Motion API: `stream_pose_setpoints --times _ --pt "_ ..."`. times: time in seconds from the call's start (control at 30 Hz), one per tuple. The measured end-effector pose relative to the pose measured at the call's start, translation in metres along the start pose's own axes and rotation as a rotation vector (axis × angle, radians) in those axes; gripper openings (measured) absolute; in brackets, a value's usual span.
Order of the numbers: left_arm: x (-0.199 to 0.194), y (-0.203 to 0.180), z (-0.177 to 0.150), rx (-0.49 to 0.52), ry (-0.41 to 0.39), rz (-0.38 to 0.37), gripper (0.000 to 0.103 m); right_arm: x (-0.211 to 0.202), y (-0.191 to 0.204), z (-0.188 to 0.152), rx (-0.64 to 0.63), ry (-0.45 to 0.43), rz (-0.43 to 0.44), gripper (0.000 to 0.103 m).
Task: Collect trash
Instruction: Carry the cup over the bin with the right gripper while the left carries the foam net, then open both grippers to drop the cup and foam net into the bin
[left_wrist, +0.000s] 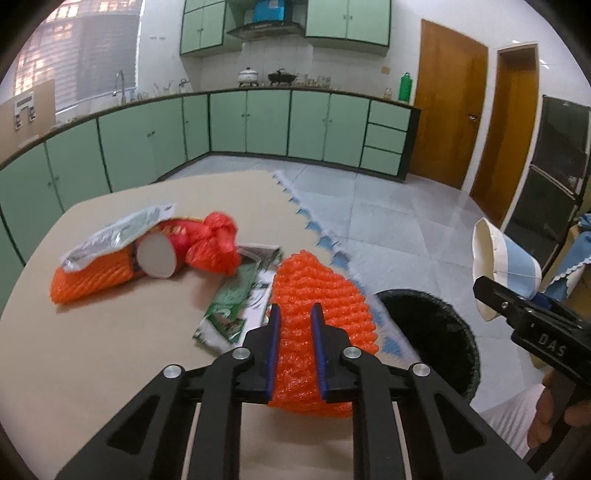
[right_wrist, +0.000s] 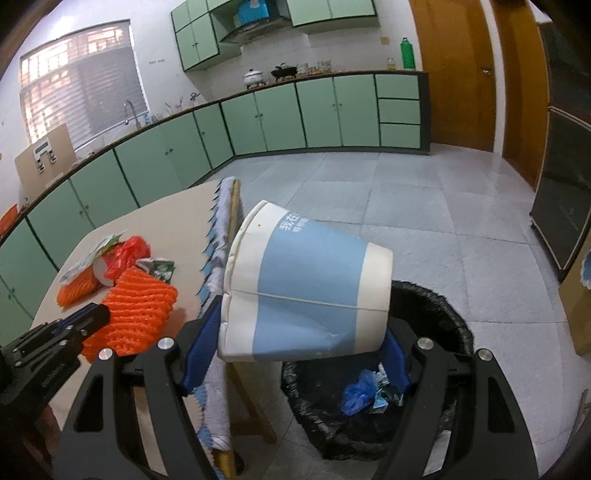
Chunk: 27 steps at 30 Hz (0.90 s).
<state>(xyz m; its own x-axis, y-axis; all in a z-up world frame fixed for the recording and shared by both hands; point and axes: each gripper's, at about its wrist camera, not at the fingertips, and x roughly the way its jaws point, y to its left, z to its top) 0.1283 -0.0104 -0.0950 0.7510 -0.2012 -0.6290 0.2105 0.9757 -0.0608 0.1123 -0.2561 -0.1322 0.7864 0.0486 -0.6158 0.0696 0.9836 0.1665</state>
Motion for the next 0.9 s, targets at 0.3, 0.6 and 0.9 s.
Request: stream_pose_setpoints --times 0.3,0.6,0.9 --pt "0.014 -0.058 0.024 0.088 -0.034 -0.113 0.016 -0.010 -0.050 0.006 0.055 -0.023 -0.097 0.073" --pt "0.052 -0.118 0.034 0.133 -0.011 -0.195 0.016 0.000 -0.098 0.001 0.090 -0.001 -0.156 0.073" --pt "0.090 -0.137 0.037 0.129 0.056 -0.226 0.022 0.027 -0.121 -0.007 0.092 0.062 -0.160 0.075"
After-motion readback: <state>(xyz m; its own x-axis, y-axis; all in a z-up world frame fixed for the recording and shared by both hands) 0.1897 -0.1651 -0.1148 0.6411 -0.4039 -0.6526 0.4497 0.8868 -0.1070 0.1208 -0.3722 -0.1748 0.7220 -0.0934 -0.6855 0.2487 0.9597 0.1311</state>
